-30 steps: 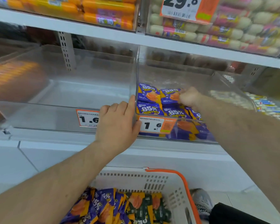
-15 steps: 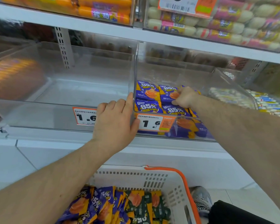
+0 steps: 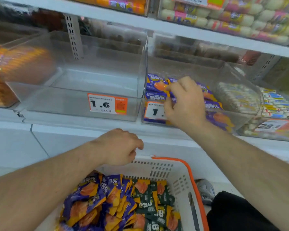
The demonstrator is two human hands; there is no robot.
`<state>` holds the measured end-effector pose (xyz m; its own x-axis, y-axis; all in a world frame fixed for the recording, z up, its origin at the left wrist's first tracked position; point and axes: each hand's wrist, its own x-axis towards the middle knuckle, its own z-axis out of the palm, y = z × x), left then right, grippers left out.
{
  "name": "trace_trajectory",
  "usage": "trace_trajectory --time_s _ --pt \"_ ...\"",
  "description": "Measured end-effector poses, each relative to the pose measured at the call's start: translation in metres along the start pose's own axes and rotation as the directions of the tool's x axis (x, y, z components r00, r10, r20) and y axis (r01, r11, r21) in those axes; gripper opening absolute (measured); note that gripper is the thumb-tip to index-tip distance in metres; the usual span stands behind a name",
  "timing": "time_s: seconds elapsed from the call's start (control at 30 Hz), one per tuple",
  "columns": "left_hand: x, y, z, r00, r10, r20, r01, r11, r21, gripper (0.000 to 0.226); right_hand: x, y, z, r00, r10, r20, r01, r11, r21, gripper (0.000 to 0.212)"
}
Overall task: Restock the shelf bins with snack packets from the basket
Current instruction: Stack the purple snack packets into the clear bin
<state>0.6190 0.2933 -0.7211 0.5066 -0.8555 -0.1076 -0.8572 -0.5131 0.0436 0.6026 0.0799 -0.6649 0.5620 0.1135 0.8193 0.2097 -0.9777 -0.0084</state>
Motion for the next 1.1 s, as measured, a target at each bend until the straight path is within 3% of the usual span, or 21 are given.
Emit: trace_trajectory --time_s 0.07,0.13,0.2,0.23,0.3,0.4,0.47,0.53,0.6,0.67,0.77,0.87,1.0,1.1 --pt "-0.004 -0.002 0.004 0.986 -0.078 0.148 0.084 0.996 -0.030 0.039 -0.025 -0.019 0.007 0.999 -0.031 -0.008 0.032 0.997 0.075 0.018" --pt "-0.010 -0.003 0.014 0.960 -0.106 0.260 0.116 0.993 -0.023 0.039 -0.062 -0.042 0.025 0.996 0.031 0.084 -0.046 0.982 0.185 0.019" --pt "-0.015 -0.005 0.025 0.925 -0.115 0.362 0.127 0.992 -0.009 0.039 -0.102 -0.064 0.044 0.950 0.120 0.288 -0.193 0.951 0.240 0.014" --pt "-0.017 -0.006 0.029 0.908 -0.118 0.402 0.132 0.991 -0.007 0.038 -0.120 -0.074 0.052 0.880 0.169 0.443 -0.300 0.922 0.244 0.010" --pt "-0.020 -0.010 0.040 0.880 -0.117 0.461 0.138 0.990 -0.013 0.027 -0.153 -0.093 0.068 0.611 0.248 0.752 -0.534 0.830 0.159 0.007" --pt "-0.022 -0.017 0.052 0.863 -0.153 0.481 0.172 0.985 0.003 0.003 -0.196 -0.115 0.092 0.154 0.301 0.941 -0.778 0.624 -0.073 0.014" --pt "-0.024 -0.021 0.057 0.854 -0.168 0.491 0.186 0.983 0.014 0.007 -0.220 -0.129 0.103 -0.037 0.294 0.955 -0.813 0.547 -0.200 0.011" --pt "-0.024 -0.023 0.057 0.851 -0.189 0.490 0.211 0.977 0.012 0.003 -0.238 -0.143 0.113 -0.139 0.260 0.956 -0.805 0.533 -0.262 0.014" --pt "-0.024 -0.024 0.056 0.844 -0.197 0.500 0.234 0.972 -0.013 0.012 -0.245 -0.153 0.119 -0.210 0.238 0.948 -0.822 0.482 -0.303 0.021" --pt "-0.023 -0.024 0.055 0.837 -0.192 0.512 0.230 0.973 -0.011 0.020 -0.246 -0.158 0.125 -0.266 0.252 0.930 -0.868 0.356 -0.345 0.025" --pt "-0.018 -0.023 0.056 0.853 -0.179 0.490 0.210 0.978 -0.008 0.005 -0.248 -0.159 0.130 -0.325 0.319 0.890 -0.903 0.174 -0.393 0.035" --pt "-0.016 -0.021 0.057 0.859 -0.159 0.487 0.185 0.983 -0.007 0.008 -0.250 -0.160 0.132 -0.313 0.398 0.862 -0.921 0.095 -0.378 0.037" --pt "-0.017 -0.019 0.053 0.848 -0.166 0.504 0.194 0.981 -0.002 0.006 -0.244 -0.156 0.126 -0.258 0.481 0.838 -0.932 0.107 -0.348 0.014" --pt "-0.015 -0.021 0.050 0.843 -0.186 0.505 0.214 0.977 0.003 0.011 -0.237 -0.148 0.116 -0.259 0.513 0.818 -0.945 0.041 -0.325 0.025"
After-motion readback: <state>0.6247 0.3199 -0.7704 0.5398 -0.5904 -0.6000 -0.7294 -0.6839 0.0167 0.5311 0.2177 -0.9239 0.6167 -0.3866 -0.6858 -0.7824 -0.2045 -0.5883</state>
